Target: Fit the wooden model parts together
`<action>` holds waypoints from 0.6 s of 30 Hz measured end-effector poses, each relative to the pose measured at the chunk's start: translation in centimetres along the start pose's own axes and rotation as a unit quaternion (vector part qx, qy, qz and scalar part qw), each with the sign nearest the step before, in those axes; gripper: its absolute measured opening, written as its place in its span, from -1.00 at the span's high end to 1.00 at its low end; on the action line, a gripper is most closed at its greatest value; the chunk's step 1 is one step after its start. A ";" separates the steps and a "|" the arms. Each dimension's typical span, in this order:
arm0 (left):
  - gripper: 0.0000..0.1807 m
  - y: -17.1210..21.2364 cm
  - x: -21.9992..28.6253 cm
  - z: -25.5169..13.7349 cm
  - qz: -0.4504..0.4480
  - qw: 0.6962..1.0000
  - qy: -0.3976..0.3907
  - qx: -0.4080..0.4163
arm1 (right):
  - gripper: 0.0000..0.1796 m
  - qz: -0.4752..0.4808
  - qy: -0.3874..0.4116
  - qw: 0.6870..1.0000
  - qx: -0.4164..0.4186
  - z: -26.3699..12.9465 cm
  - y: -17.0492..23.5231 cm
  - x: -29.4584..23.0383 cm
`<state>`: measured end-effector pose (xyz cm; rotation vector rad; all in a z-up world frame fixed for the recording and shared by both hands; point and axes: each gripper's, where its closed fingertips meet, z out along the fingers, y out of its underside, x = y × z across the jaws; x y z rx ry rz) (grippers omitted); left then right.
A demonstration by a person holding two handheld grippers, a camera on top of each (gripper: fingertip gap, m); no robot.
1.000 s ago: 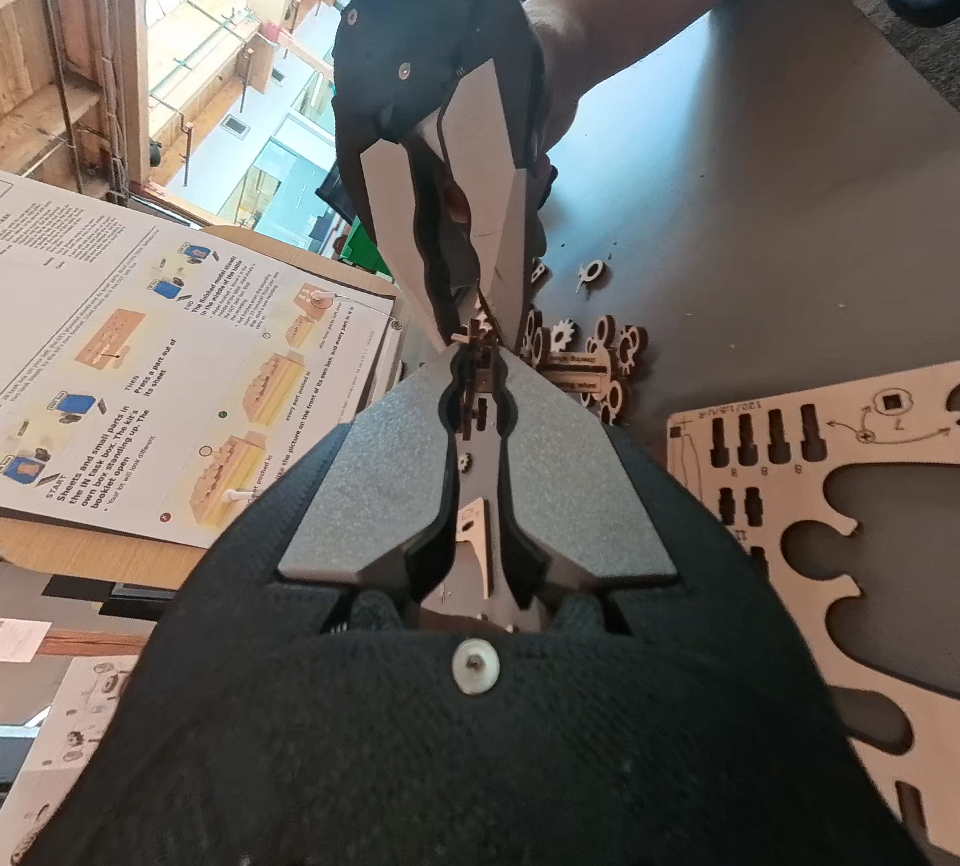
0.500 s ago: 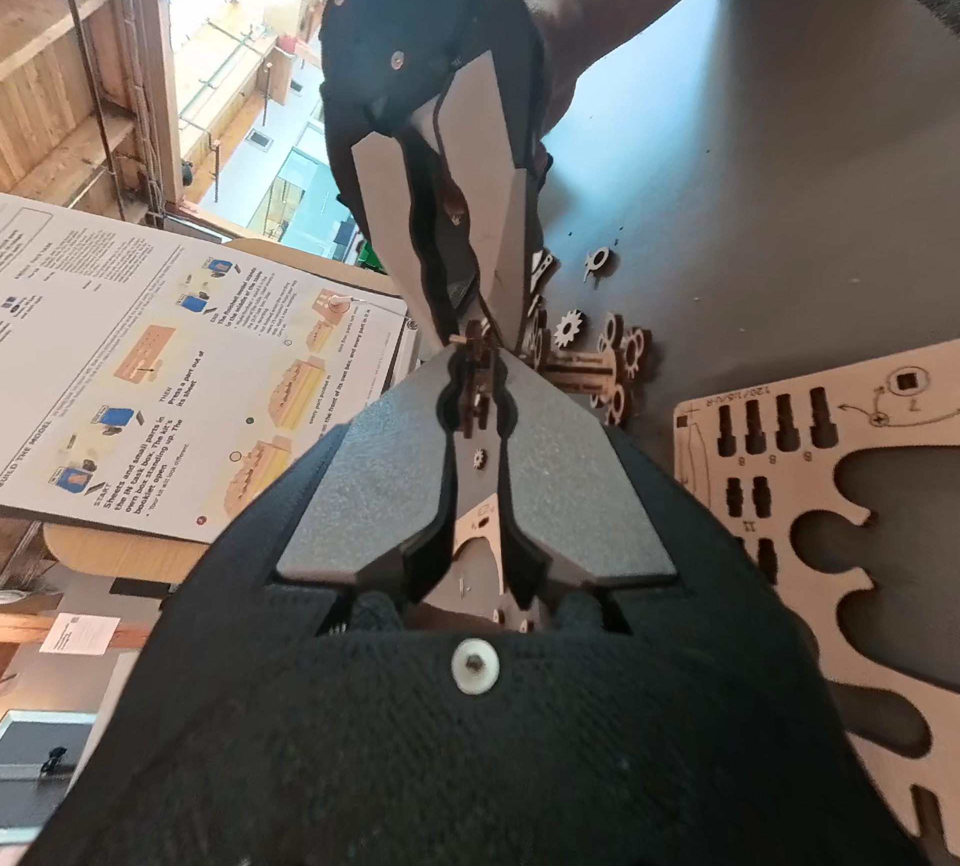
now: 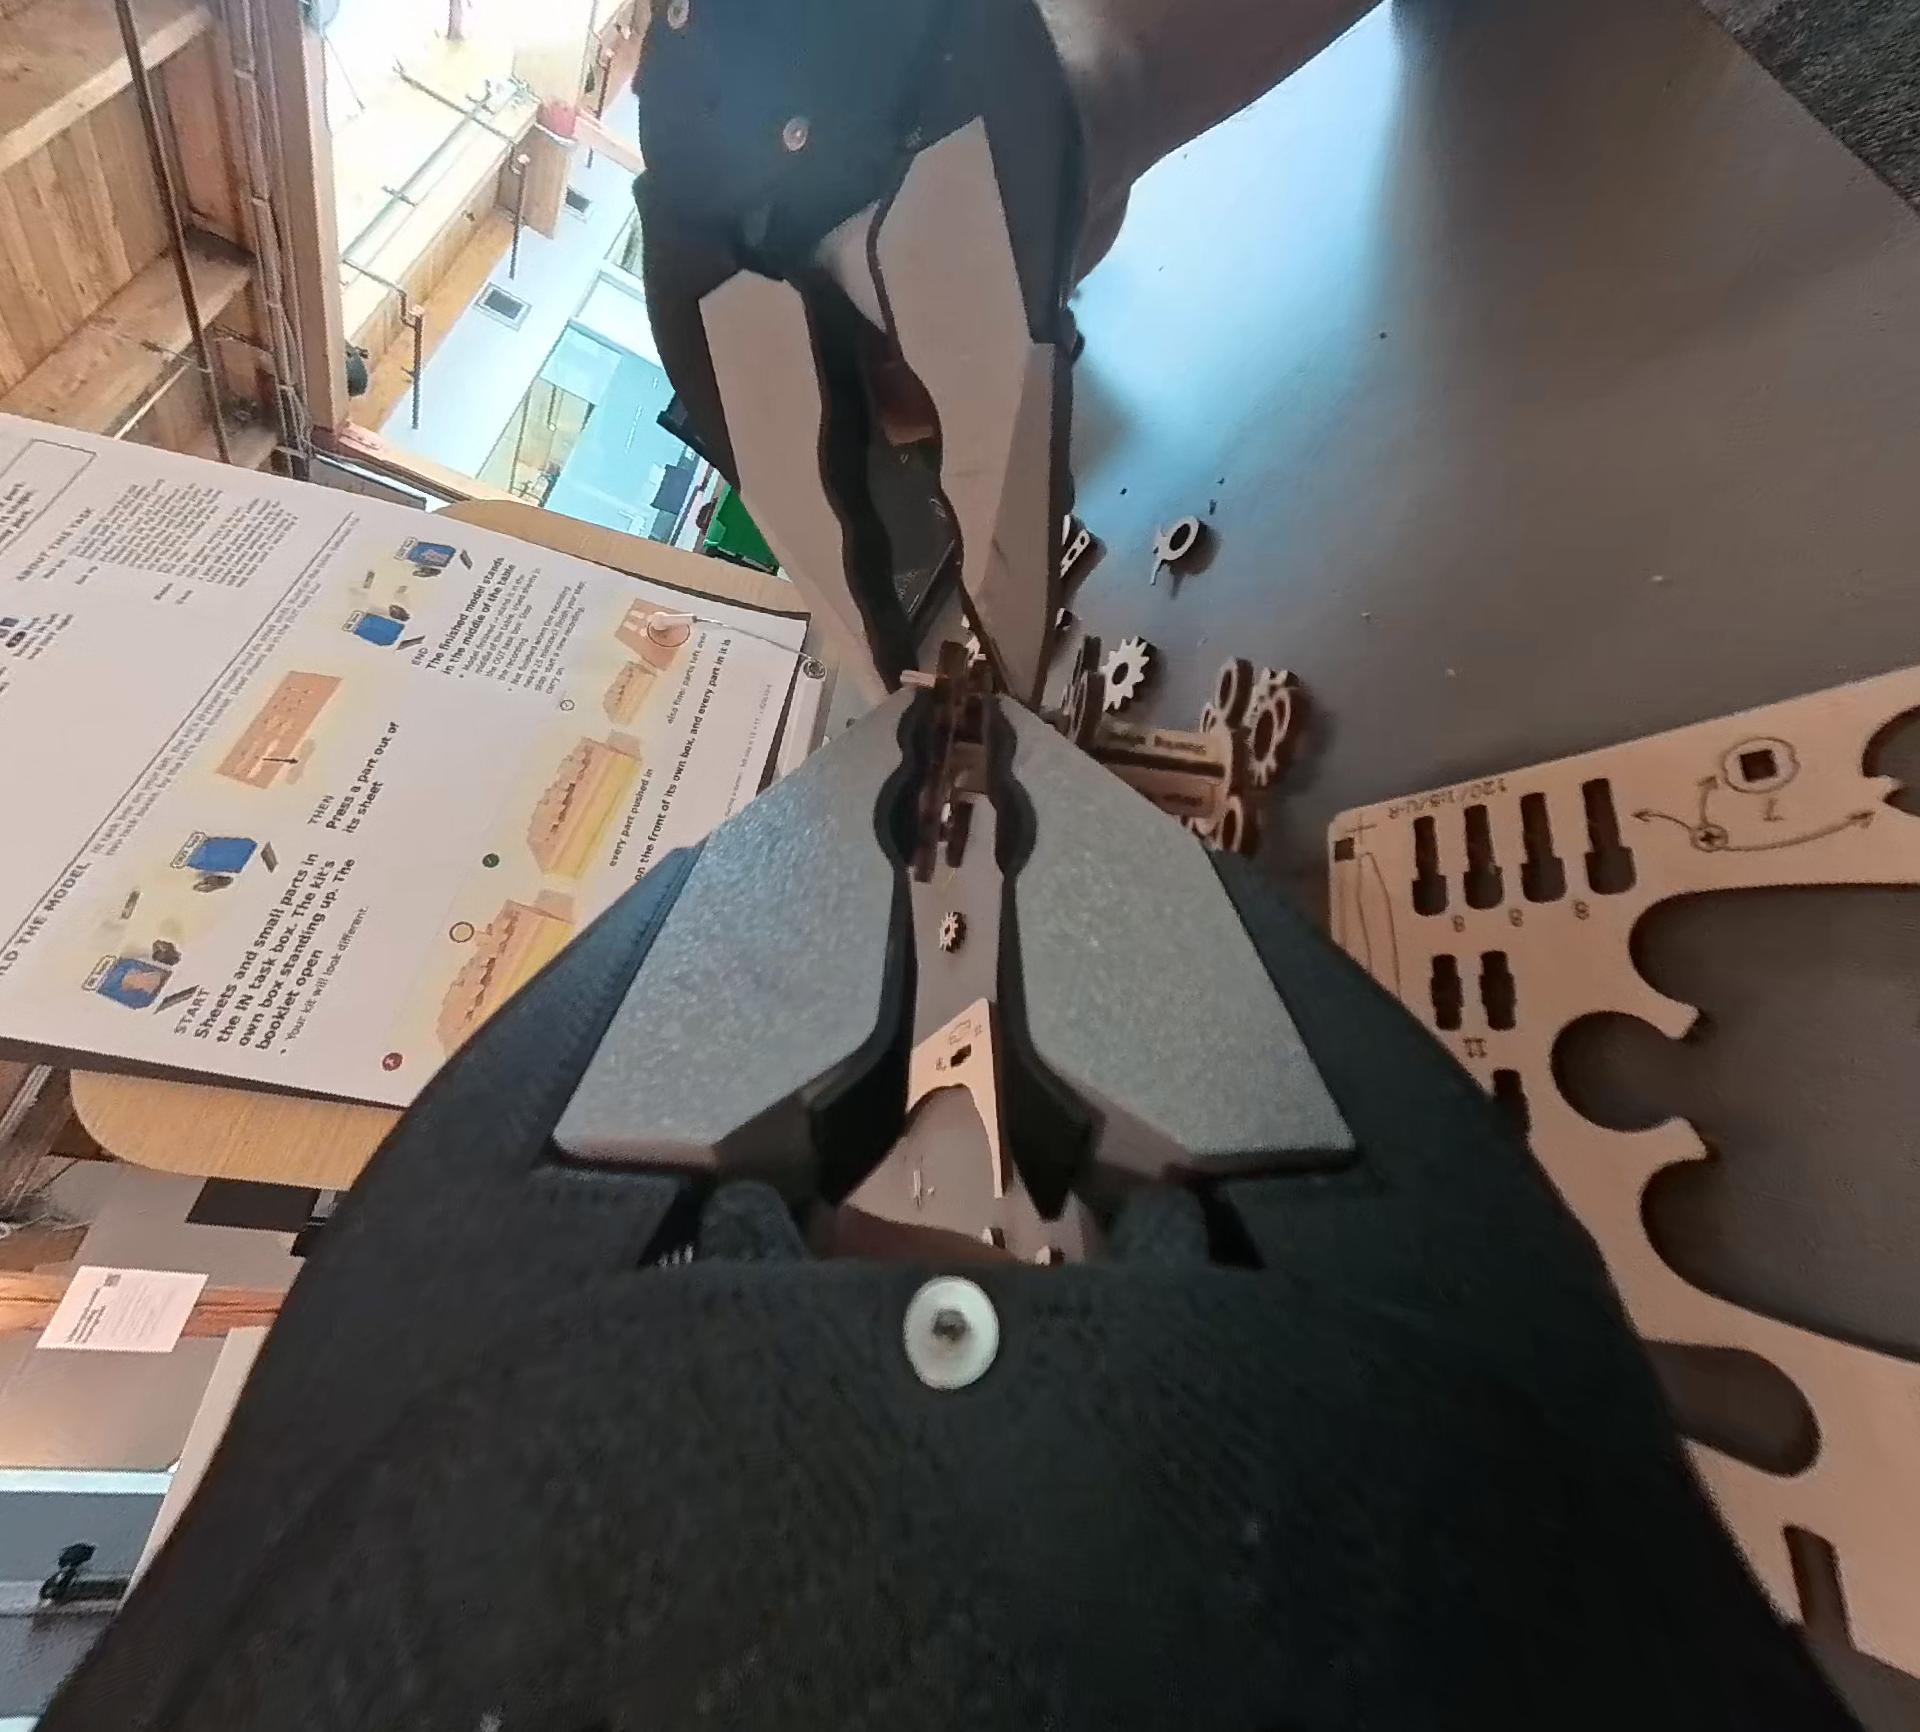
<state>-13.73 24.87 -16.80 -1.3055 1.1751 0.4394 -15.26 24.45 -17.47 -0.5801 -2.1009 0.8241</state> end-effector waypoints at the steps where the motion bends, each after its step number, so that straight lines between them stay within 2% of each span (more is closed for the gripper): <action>1: 0.93 0.1 0.0 0.0 -0.003 1.000 -0.001 -0.002 | 0.82 -0.009 0.008 1.000 -0.004 0.0 0.0 0.1; 11: 0.90 0.8 -0.4 0.1 -0.032 0.999 0.003 -0.011 | 0.83 -0.103 0.097 0.988 -0.065 0.4 0.9 1.3; 18: 0.76 0.8 -0.9 0.0 -0.124 0.992 0.025 -0.004 | 0.83 -0.125 0.122 0.981 -0.084 0.6 1.2 1.8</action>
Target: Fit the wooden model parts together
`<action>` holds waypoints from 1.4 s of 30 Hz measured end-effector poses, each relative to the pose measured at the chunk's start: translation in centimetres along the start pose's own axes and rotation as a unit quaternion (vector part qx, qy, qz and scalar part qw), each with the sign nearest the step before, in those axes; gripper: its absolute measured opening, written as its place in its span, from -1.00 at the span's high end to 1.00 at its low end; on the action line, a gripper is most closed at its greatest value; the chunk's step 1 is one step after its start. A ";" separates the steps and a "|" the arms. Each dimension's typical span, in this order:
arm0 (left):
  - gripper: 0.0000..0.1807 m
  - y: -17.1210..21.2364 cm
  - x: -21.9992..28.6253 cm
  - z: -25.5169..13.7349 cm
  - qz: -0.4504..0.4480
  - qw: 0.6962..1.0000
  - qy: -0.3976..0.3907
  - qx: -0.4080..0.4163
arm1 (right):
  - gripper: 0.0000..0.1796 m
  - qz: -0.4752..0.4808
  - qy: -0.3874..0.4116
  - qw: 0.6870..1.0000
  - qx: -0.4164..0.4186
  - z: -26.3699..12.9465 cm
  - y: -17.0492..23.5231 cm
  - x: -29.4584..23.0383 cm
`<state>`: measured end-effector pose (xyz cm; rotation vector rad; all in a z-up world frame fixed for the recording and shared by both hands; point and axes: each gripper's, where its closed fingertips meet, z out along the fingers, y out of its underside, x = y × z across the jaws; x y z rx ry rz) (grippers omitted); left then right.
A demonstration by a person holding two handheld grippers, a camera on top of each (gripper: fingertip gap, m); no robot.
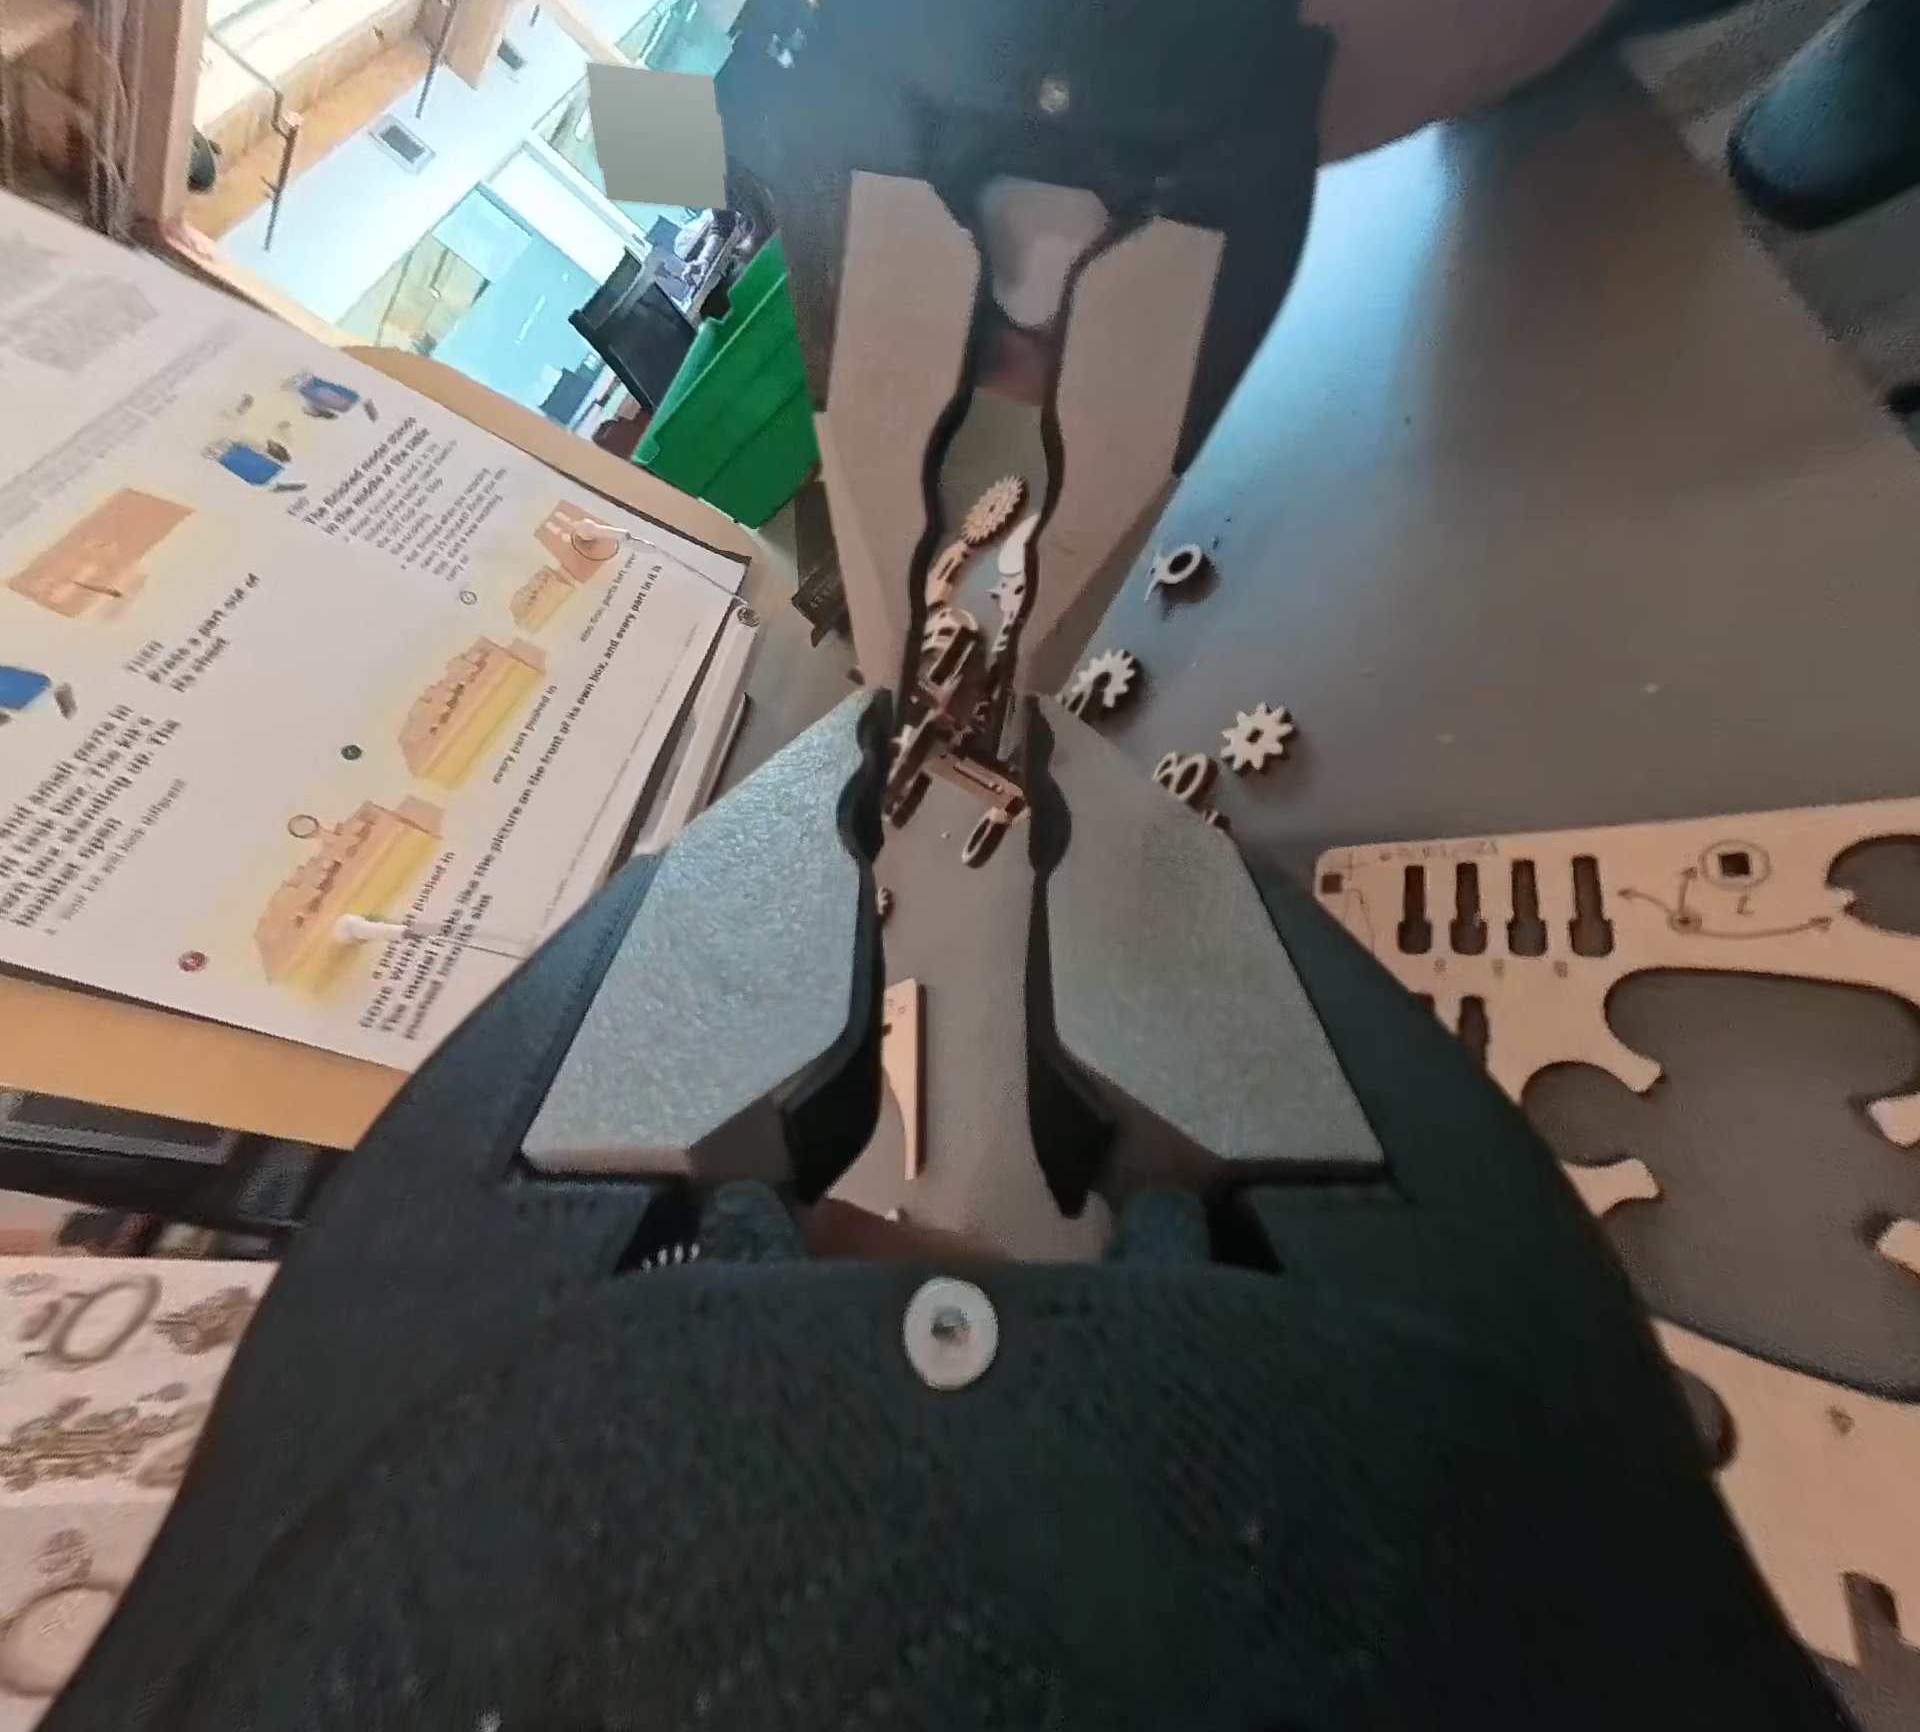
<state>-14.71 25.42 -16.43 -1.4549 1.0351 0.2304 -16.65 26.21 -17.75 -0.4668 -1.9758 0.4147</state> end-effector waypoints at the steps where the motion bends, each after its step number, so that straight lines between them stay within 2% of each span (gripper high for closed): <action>1: 0.75 -0.2 -0.1 -0.1 -0.024 1.000 0.005 0.005 | 0.83 -0.004 0.005 1.000 -0.003 0.0 0.0 0.1; 7: 0.73 1.5 -1.1 0.4 -0.166 0.985 0.031 -0.039 | 0.83 -0.020 0.028 0.999 -0.010 0.2 0.0 0.5; 9: 0.70 2.1 -0.5 0.5 -0.213 0.974 0.063 -0.053 | 0.83 -0.020 0.029 0.999 -0.010 0.2 0.0 0.5; 12: 0.66 2.0 -0.4 0.5 -0.250 0.964 0.079 -0.048 | 0.83 -0.022 0.030 0.999 -0.008 0.2 -0.1 0.5; 15: 0.62 1.6 -0.5 0.5 -0.270 0.959 0.083 -0.039 | 0.83 -0.024 0.037 0.999 -0.009 0.2 -0.2 0.6; 21: 0.74 2.5 -1.3 0.6 -0.298 0.951 0.060 -0.059 | 0.83 -0.032 0.051 0.998 -0.028 0.5 0.5 1.0; 29: 0.91 2.1 -1.1 0.4 -0.350 0.931 0.092 -0.040 | 0.83 -0.032 0.057 0.997 -0.026 0.4 0.4 1.2; 34: 0.82 1.9 -0.5 0.7 -0.383 0.916 0.116 -0.034 | 0.83 -0.032 0.054 0.998 -0.026 0.5 0.4 1.0; 42: 0.88 1.8 -0.6 1.1 -0.369 0.924 0.101 -0.027 | 0.83 -0.029 0.051 0.998 -0.027 0.5 0.5 1.0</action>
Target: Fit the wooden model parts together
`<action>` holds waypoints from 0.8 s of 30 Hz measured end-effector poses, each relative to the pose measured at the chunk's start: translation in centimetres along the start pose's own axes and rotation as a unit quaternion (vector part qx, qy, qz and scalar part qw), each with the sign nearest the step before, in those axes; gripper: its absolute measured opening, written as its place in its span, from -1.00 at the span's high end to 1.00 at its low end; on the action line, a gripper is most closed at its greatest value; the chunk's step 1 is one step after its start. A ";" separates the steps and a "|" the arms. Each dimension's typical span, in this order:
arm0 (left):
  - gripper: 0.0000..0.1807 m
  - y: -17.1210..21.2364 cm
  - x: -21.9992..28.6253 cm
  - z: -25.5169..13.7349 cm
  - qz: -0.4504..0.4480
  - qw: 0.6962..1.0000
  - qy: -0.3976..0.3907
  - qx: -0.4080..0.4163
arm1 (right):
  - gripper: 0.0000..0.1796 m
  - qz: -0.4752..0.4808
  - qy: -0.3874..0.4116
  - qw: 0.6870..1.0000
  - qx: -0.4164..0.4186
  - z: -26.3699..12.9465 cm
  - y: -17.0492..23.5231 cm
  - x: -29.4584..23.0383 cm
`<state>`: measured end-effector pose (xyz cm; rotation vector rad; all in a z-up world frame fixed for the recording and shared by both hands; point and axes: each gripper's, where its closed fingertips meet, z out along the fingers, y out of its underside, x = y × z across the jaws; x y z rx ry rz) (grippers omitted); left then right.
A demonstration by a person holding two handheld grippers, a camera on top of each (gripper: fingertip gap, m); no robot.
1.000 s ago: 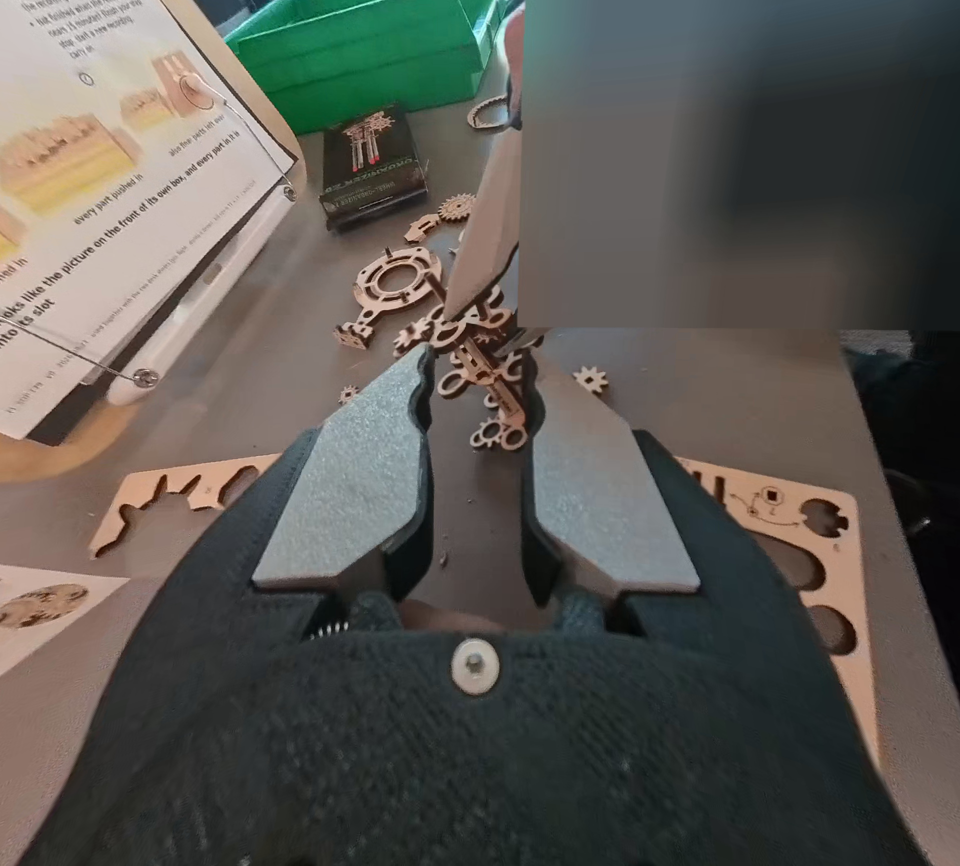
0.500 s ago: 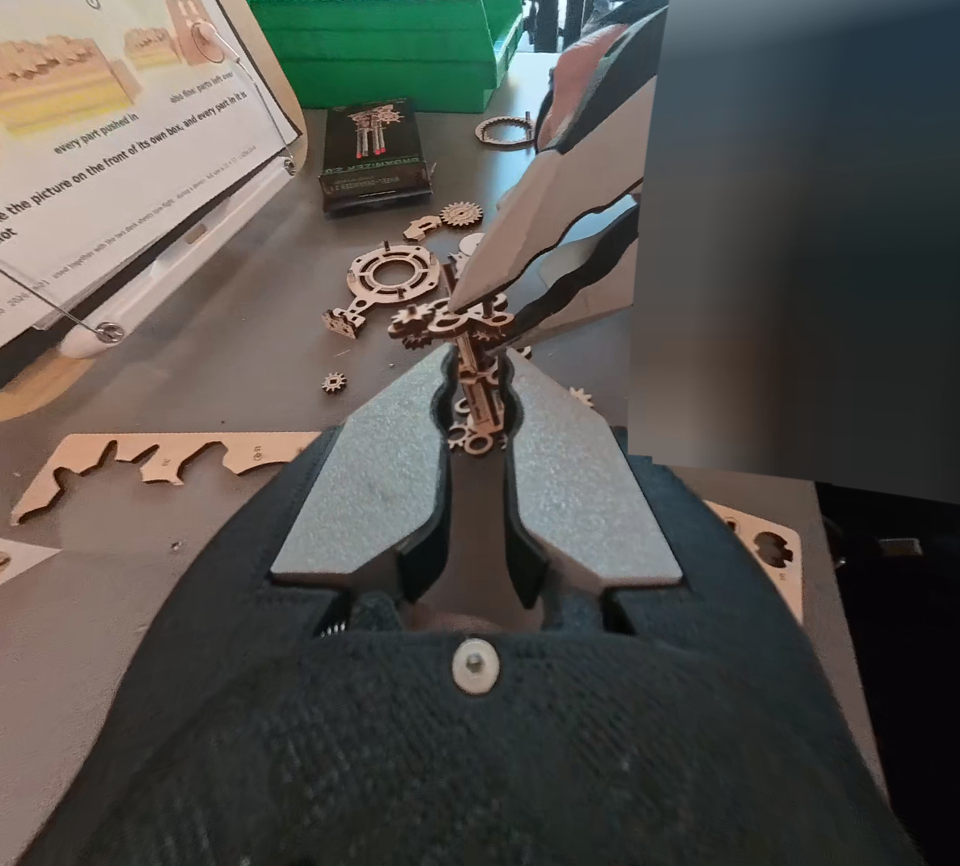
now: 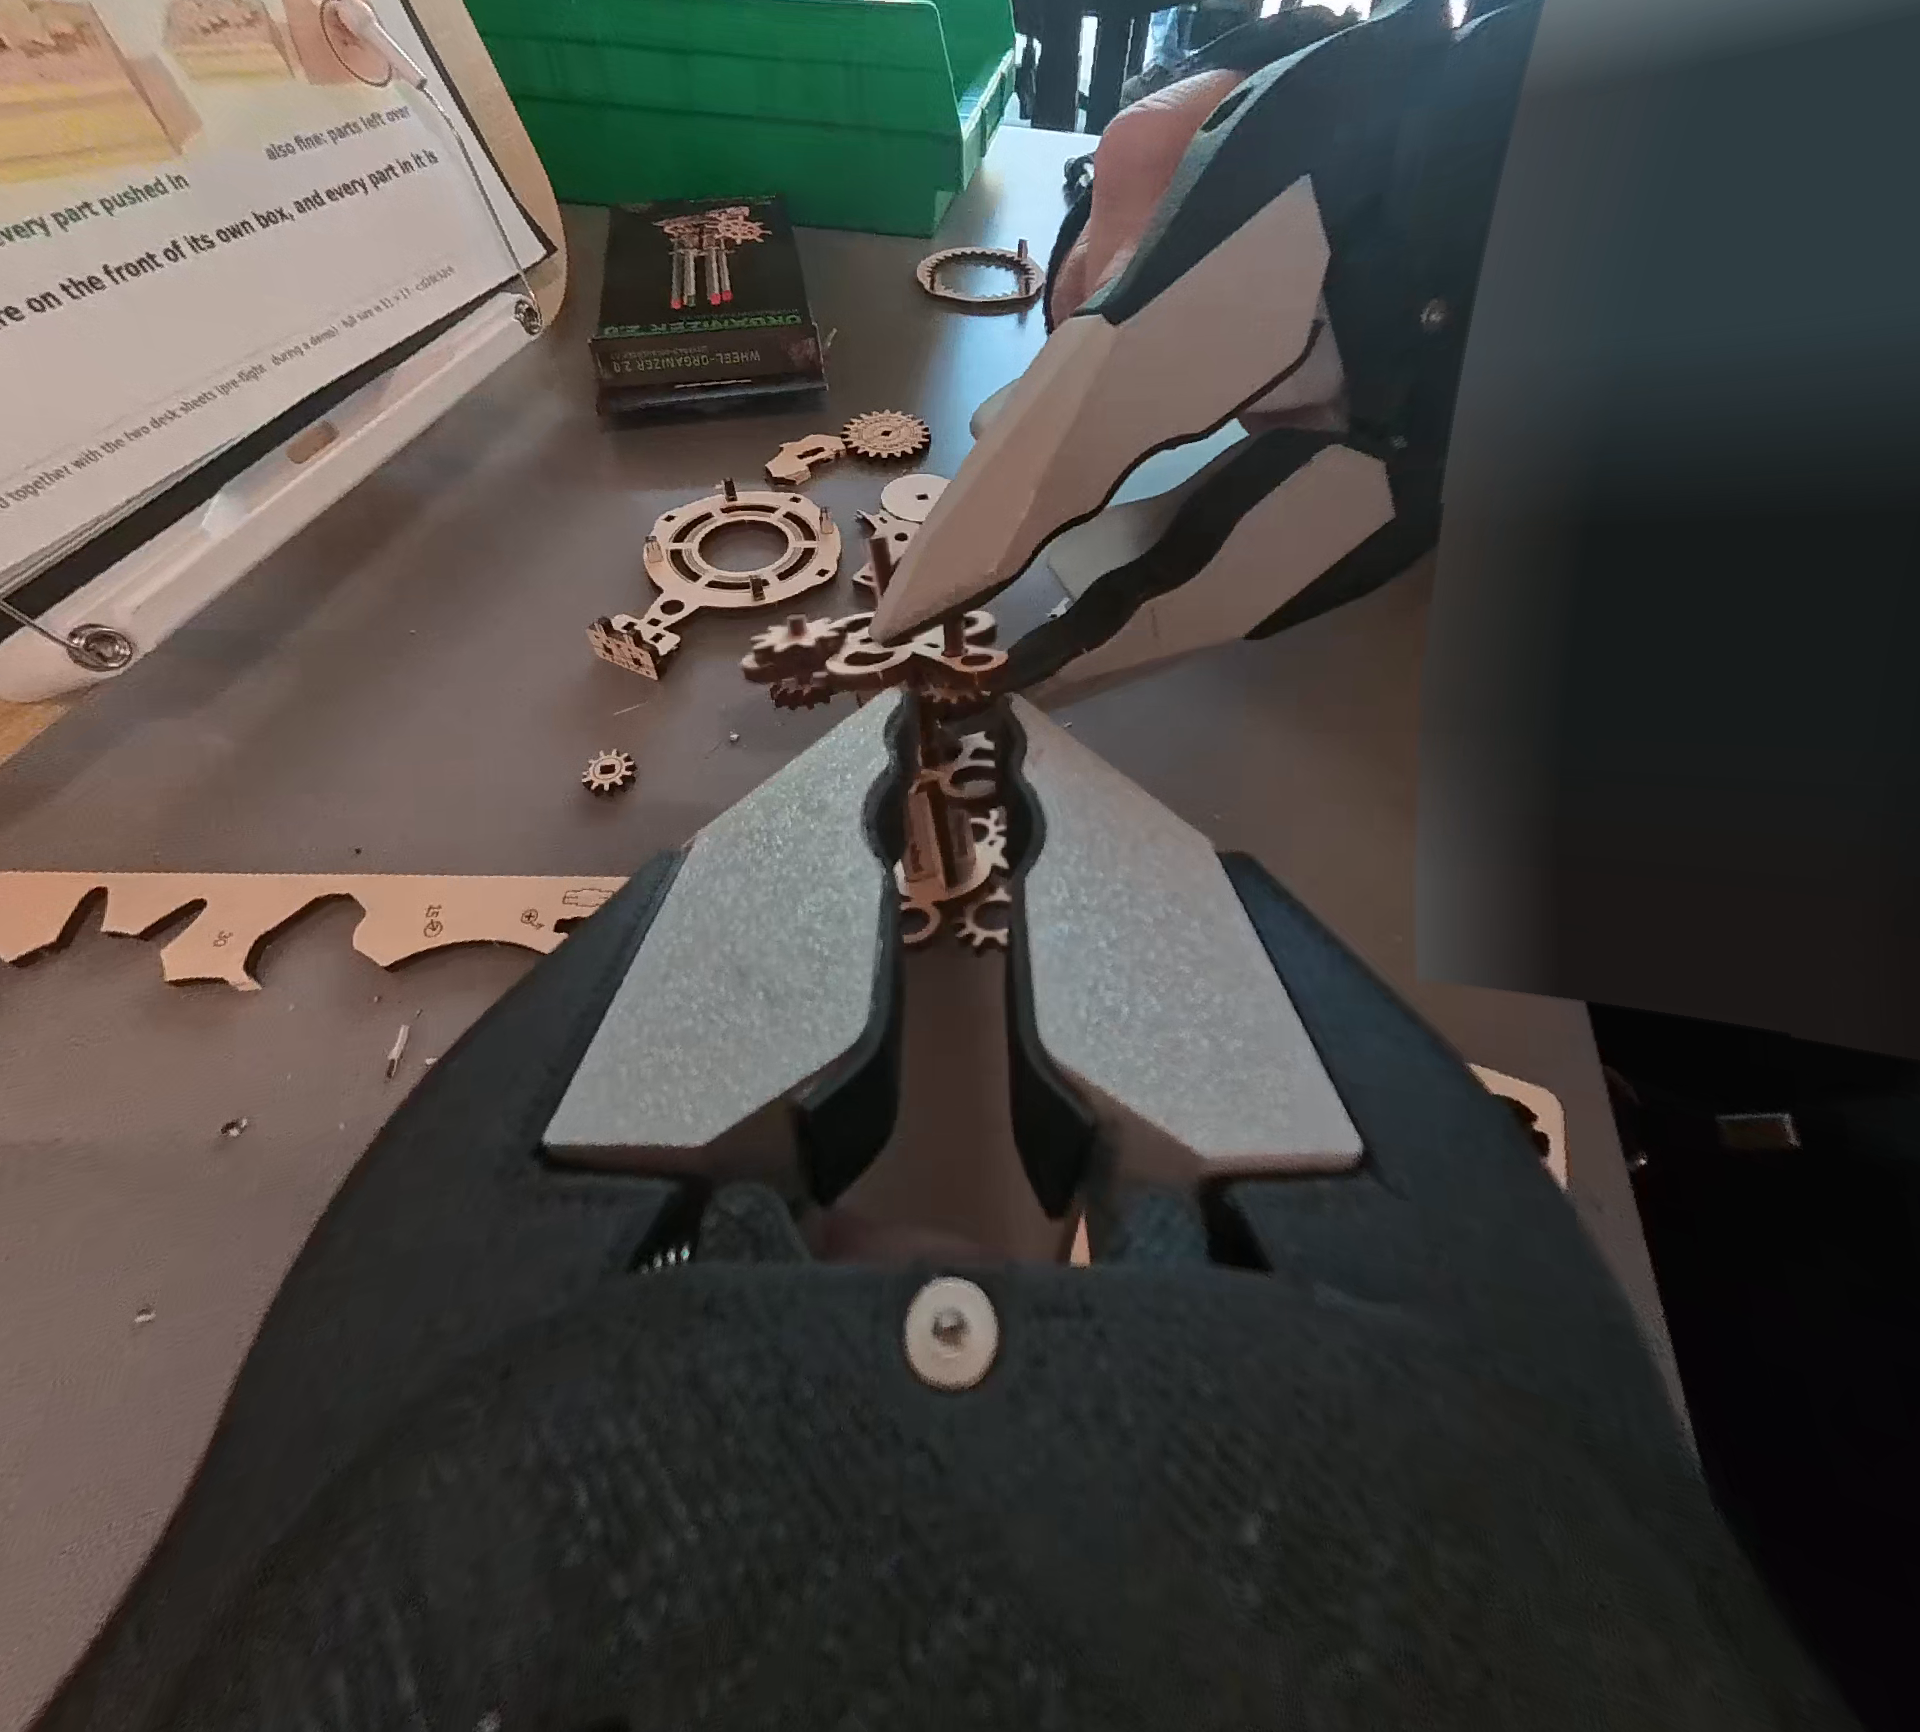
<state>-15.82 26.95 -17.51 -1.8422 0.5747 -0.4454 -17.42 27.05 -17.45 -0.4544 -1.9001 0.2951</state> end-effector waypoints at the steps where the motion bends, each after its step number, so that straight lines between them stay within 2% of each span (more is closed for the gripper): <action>1: 0.88 0.0 0.0 0.0 -0.003 1.000 0.002 0.002 | 0.83 0.001 -0.001 1.000 0.001 0.0 0.0 0.0; 15: 0.88 -0.3 0.4 -0.2 -0.010 1.000 0.024 0.014 | 0.83 0.018 -0.013 1.000 0.019 -0.3 -0.4 -0.1; 24: 0.88 -0.1 0.2 0.0 -0.006 1.000 0.024 0.016 | 0.70 0.068 -0.048 0.995 0.051 -1.0 -0.8 0.0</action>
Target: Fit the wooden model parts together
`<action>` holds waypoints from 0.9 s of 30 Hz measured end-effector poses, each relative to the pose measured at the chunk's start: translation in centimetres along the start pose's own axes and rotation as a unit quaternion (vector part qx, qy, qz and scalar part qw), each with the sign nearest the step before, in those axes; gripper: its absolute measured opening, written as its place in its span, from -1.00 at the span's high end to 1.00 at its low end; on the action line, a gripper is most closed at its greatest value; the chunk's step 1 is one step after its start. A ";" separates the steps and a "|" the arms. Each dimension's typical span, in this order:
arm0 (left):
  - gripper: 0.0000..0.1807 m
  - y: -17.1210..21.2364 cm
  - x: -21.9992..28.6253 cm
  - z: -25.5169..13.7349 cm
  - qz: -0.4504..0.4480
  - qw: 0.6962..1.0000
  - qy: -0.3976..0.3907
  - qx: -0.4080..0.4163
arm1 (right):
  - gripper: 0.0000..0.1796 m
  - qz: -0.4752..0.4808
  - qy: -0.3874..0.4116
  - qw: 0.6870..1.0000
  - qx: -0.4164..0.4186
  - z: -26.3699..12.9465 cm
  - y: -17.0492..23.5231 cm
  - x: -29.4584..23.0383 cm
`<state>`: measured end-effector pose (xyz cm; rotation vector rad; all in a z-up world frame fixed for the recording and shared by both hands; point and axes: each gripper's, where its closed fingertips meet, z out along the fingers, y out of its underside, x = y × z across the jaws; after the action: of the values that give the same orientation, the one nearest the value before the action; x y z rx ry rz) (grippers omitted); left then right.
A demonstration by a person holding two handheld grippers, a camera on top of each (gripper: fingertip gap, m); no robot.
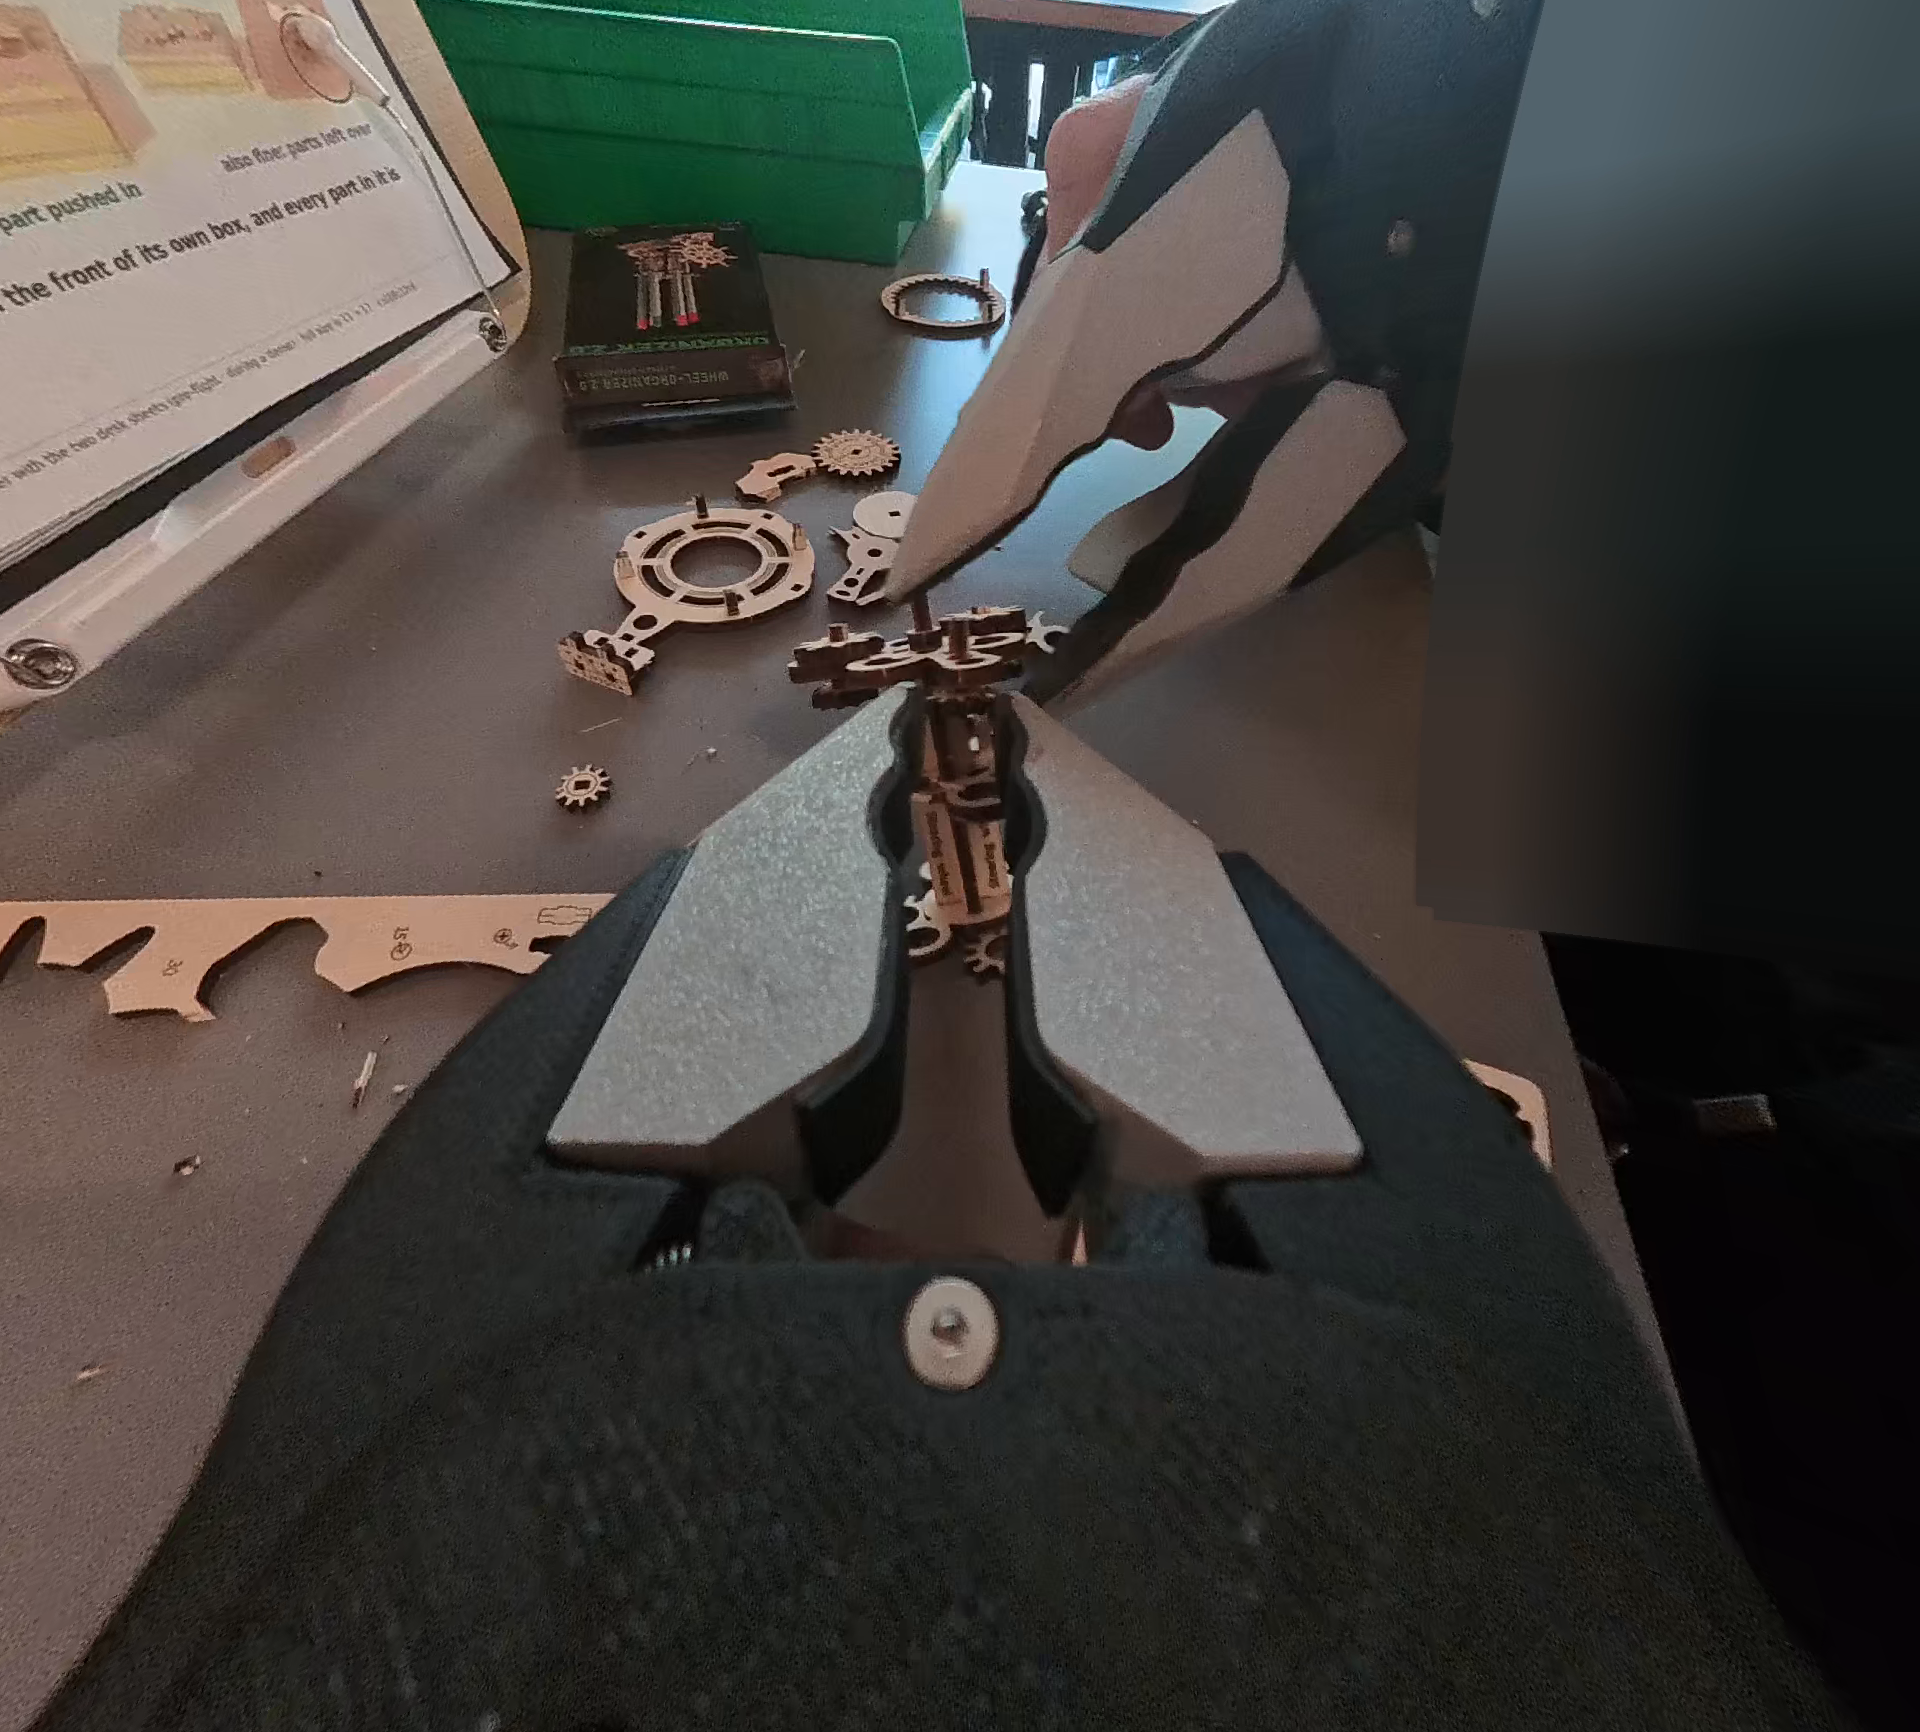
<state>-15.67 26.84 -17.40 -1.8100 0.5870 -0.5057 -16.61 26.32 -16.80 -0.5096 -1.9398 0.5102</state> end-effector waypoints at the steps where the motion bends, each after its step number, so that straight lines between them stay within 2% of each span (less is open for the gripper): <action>1: 0.88 0.0 -0.1 0.0 -0.001 1.000 -0.001 0.001 | 0.69 0.005 -0.008 1.000 0.006 -0.1 -0.1 -0.2; 4: 0.89 -0.1 -0.3 -0.1 0.000 1.000 -0.004 0.006 | 0.65 0.028 -0.018 0.999 0.021 -0.8 -0.3 0.2; 7: 0.89 -0.2 -0.6 -0.3 -0.005 1.000 -0.008 0.011 | 0.70 0.103 -0.023 0.993 0.047 -2.6 0.2 2.1; 10: 0.89 -0.3 -0.6 -0.4 -0.008 1.000 -0.006 0.014 | 0.72 0.200 -0.107 0.972 0.062 -4.1 1.8 1.3; 13: 0.89 -0.3 -0.7 -0.4 -0.004 1.000 -0.008 0.015 | 0.70 0.262 -0.188 0.946 0.033 -4.5 3.8 -1.2; 20: 0.89 -0.4 -0.8 -0.4 0.003 1.000 -0.014 0.017 | 0.77 0.236 -0.267 0.935 -0.003 -3.4 2.8 -6.0; 27: 0.89 -0.4 -0.8 -0.5 0.003 1.000 -0.015 0.018 | 0.76 0.207 -0.268 0.938 -0.070 -1.0 4.0 -7.8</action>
<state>-16.55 27.14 -16.92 -1.7785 0.5598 -0.4815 -12.19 25.37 -24.33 -0.9612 -2.4091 0.8508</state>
